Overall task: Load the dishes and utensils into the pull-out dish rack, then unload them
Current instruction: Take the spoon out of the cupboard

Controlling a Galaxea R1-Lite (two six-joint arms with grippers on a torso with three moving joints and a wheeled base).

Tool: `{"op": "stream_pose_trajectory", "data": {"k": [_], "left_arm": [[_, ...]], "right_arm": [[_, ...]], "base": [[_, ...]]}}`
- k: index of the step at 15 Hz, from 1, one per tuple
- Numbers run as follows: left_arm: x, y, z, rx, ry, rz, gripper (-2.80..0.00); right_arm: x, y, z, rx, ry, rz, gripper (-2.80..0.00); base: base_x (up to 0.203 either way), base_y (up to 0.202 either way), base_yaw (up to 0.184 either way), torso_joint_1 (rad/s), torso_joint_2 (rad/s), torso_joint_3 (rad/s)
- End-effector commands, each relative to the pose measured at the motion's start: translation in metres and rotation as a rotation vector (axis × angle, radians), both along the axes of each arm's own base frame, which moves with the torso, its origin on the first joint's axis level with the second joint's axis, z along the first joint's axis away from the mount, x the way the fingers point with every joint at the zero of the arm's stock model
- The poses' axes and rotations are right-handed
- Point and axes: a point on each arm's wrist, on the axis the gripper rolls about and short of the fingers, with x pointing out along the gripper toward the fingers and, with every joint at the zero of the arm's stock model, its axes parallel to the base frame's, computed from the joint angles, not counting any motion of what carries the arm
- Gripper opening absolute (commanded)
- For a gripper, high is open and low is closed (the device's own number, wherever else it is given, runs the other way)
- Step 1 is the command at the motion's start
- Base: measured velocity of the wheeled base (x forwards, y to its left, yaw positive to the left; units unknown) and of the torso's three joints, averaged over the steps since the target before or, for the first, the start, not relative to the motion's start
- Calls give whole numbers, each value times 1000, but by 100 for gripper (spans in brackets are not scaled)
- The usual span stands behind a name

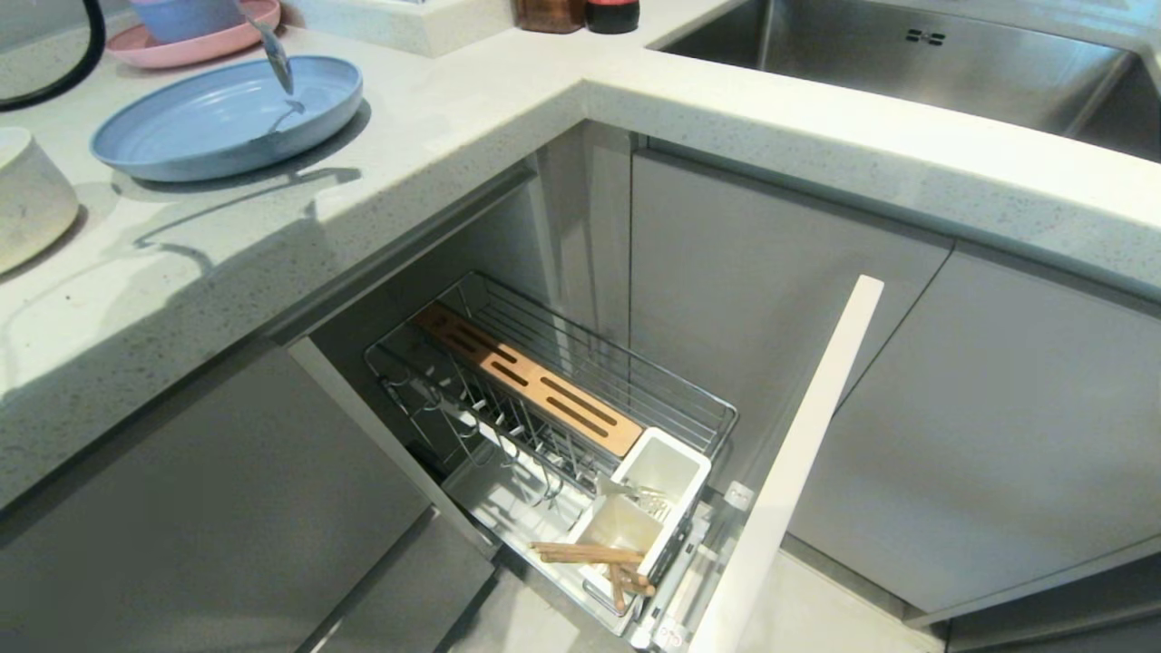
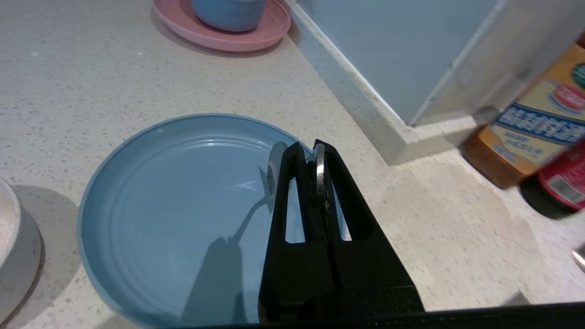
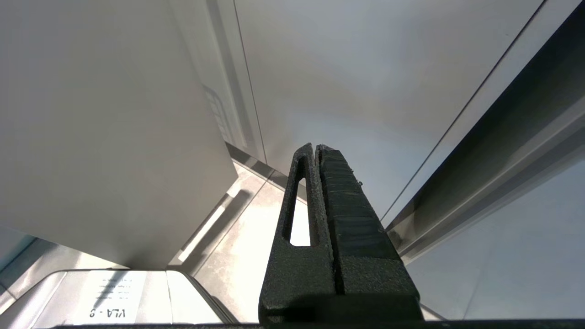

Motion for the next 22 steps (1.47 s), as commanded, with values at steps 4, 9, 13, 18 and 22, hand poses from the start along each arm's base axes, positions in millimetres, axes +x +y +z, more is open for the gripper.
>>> {"op": "stream_pose_trajectory", "data": {"k": [4, 9, 13, 18, 22], "left_arm": [[25, -5, -12, 16, 23, 53, -280], [38, -16, -22, 23, 30, 52, -280], [39, -24, -26, 27, 36, 32, -280], [47, -35, -36, 28, 36, 21, -280], [46, -35, -36, 20, 27, 21, -280]], "right_arm": [[0, 0, 0, 0, 2, 0, -280], [0, 0, 0, 0, 2, 0, -280], [0, 0, 0, 0, 2, 0, -280], [0, 0, 0, 0, 2, 0, -280], [0, 0, 0, 0, 2, 0, -280]], "base": [[0, 0, 0, 0, 0, 0], [0, 0, 0, 0, 0, 0], [0, 0, 0, 0, 0, 0], [0, 0, 0, 0, 0, 0], [0, 0, 0, 0, 0, 0]]}}
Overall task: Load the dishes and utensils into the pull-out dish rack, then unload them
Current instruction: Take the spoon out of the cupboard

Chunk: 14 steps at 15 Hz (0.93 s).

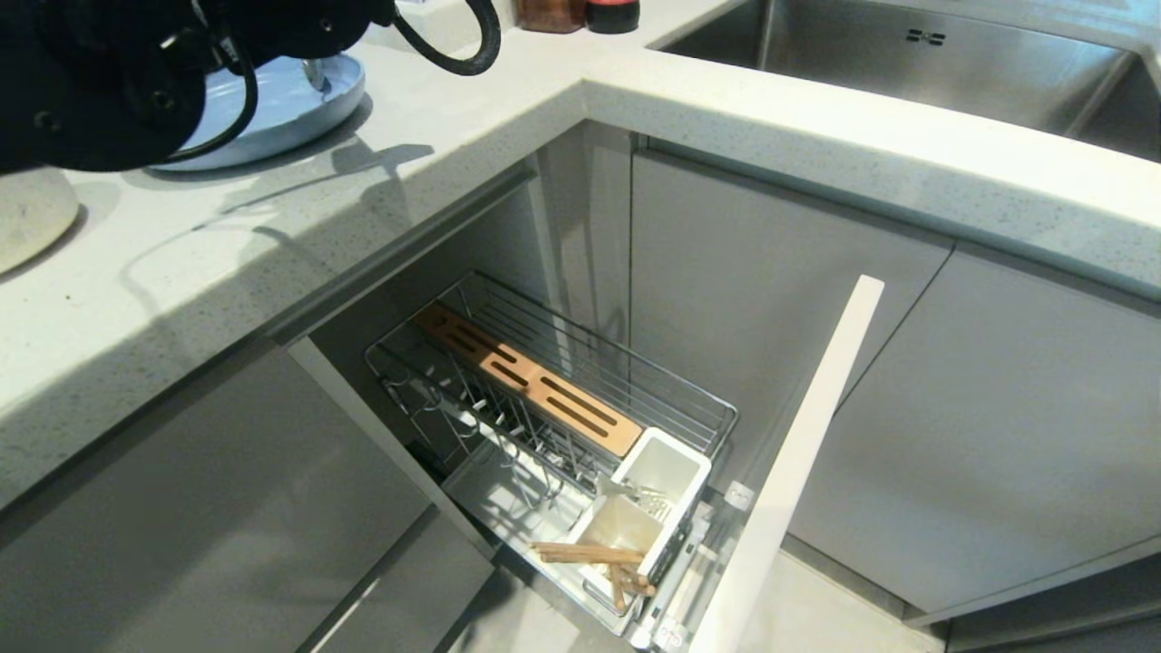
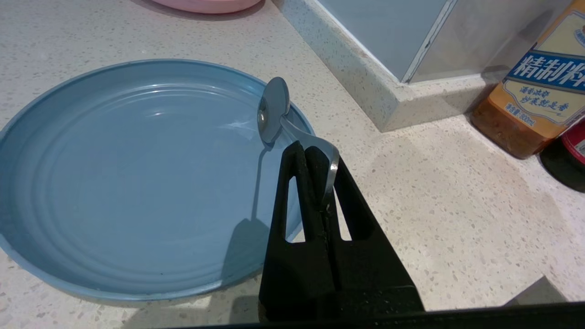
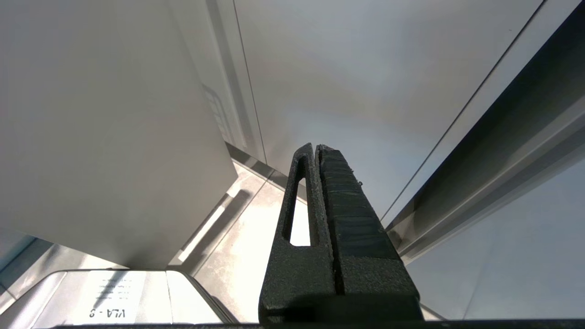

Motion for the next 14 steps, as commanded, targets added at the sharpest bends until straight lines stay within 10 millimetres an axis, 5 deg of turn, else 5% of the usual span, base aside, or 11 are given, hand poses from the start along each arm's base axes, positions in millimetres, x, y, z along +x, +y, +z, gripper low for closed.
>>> {"op": "stream_pose_trajectory", "data": {"k": [1, 4, 10, 14], "left_arm": [[-1, 1, 1, -5, -1, 7, -280], [-3, 4, 5, -30, -30, 11, -280], [-36, 38, 46, -203, -251, 14, -280], [-26, 54, 42, -198, -276, 75, -280]], "right_arm": [[0, 0, 0, 0, 2, 0, -280], [0, 0, 0, 0, 2, 0, -280], [0, 0, 0, 0, 2, 0, -280], [0, 0, 0, 0, 2, 0, -280]], "base": [[0, 0, 0, 0, 0, 0], [0, 0, 0, 0, 0, 0], [0, 0, 0, 0, 0, 0], [0, 0, 0, 0, 0, 0]]}}
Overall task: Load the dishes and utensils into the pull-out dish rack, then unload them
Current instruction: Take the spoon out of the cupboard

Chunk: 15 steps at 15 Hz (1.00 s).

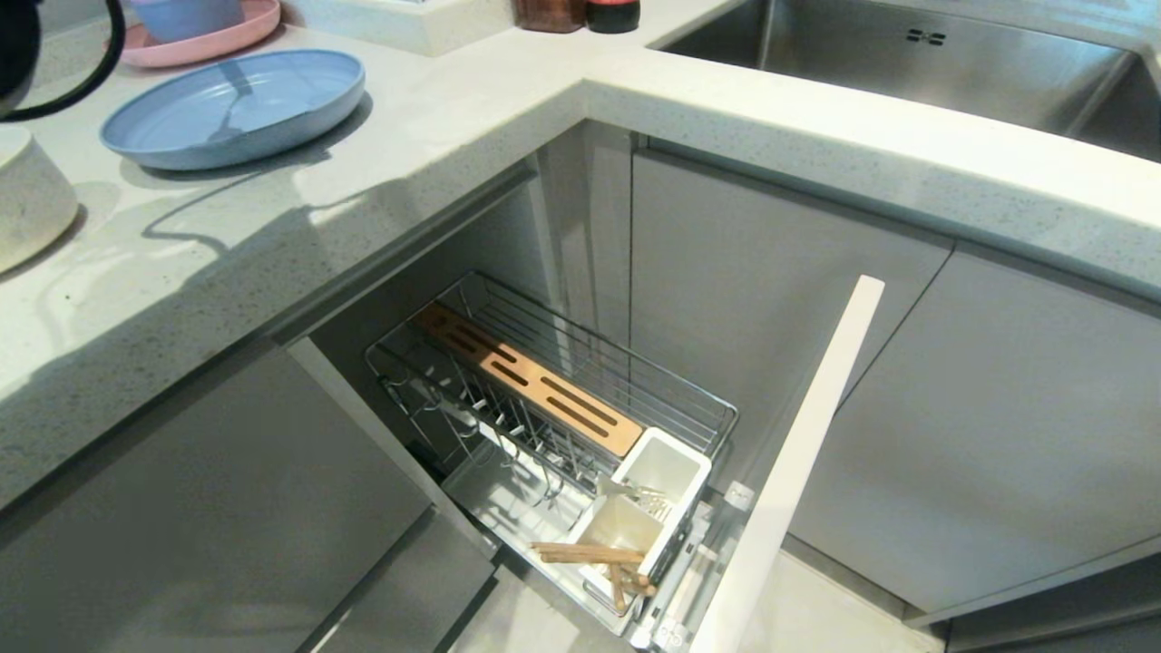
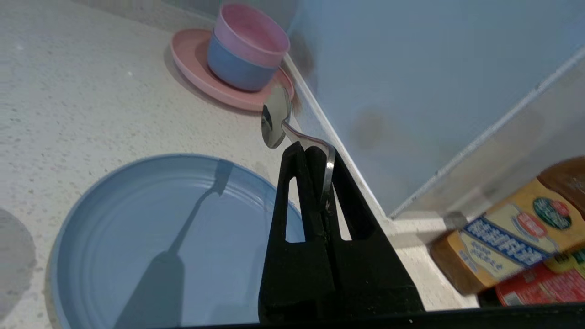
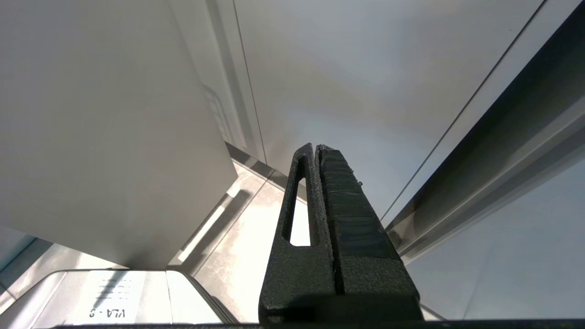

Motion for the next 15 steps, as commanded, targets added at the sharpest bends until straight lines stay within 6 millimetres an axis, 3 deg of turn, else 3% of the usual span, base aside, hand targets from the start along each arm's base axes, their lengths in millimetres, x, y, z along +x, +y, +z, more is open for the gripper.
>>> {"op": "stream_pose_trajectory", "data": {"k": [1, 8, 15], "left_arm": [[7, 7, -7, -5, -1, 40, -280], [26, 0, -61, 35, 20, 49, -280], [26, 0, -76, 40, 12, 53, -280]], "right_arm": [[0, 0, 0, 0, 2, 0, -280], [0, 0, 0, 0, 2, 0, -280], [0, 0, 0, 0, 2, 0, -280]], "base": [[0, 0, 0, 0, 0, 0], [0, 0, 0, 0, 0, 0], [0, 0, 0, 0, 0, 0]]}}
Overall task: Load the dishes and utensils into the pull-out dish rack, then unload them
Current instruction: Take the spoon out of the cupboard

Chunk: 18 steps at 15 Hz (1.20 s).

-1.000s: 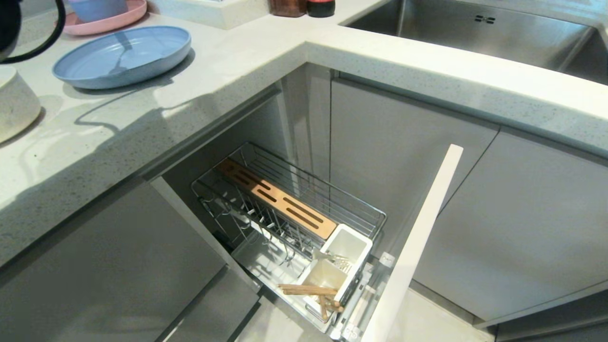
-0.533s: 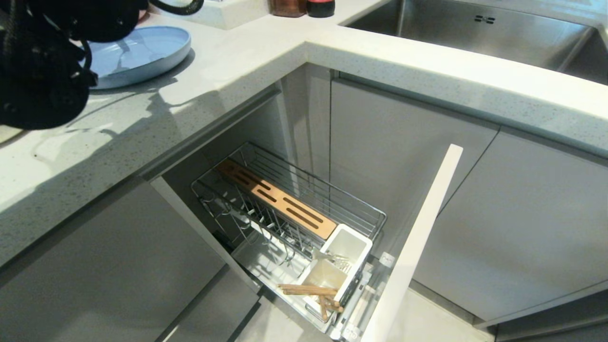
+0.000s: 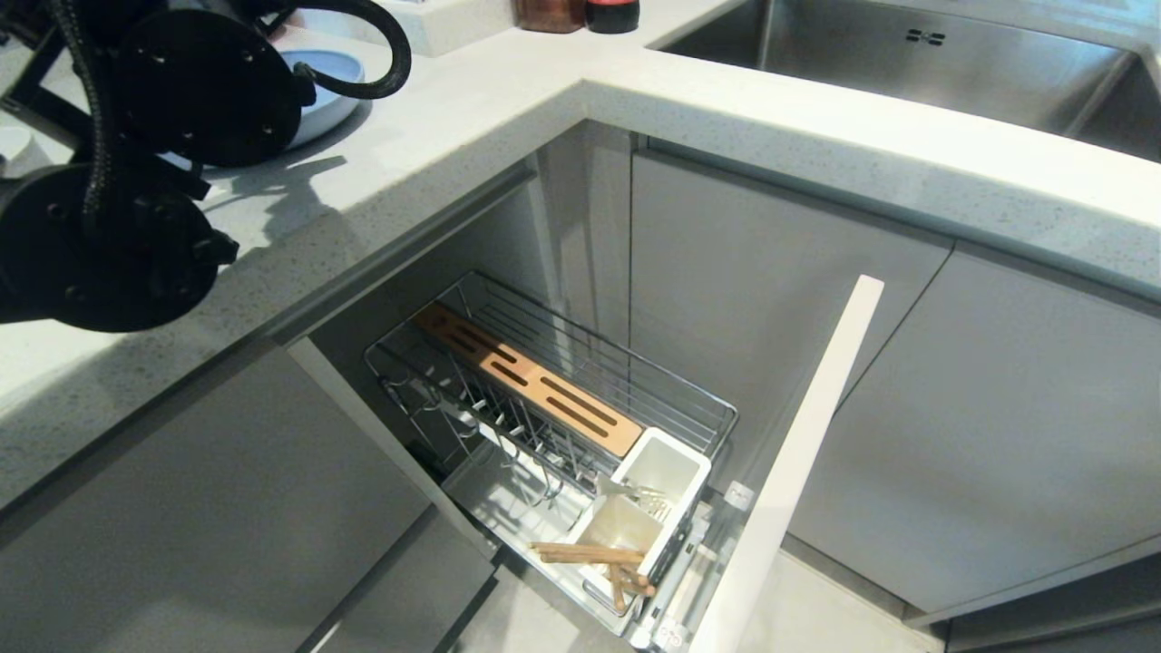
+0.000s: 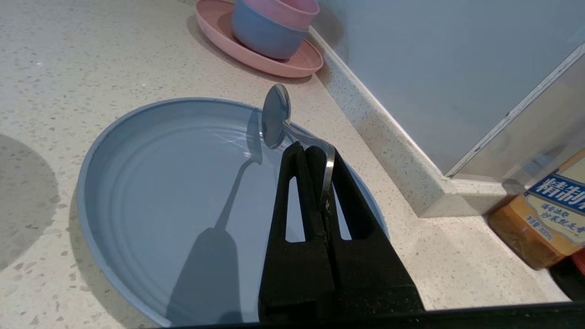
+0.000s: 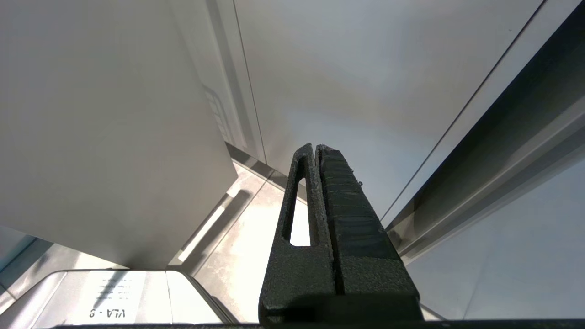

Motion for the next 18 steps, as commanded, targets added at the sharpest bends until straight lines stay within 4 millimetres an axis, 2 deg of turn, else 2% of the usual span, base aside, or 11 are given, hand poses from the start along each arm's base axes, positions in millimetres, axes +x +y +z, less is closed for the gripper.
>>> {"op": "stream_pose_trajectory", "data": {"k": [1, 17, 18], "left_arm": [[0, 0, -4, -4, 1, 4, -280], [1, -1, -11, 18, 29, 7, -280], [1, -1, -11, 17, 26, 7, 0]], "right_arm": [[0, 0, 0, 0, 2, 0, -280], [0, 0, 0, 0, 2, 0, -280], [0, 0, 0, 0, 2, 0, -280]], "base": [[0, 0, 0, 0, 0, 0], [0, 0, 0, 0, 0, 0], [0, 0, 0, 0, 0, 0]]}}
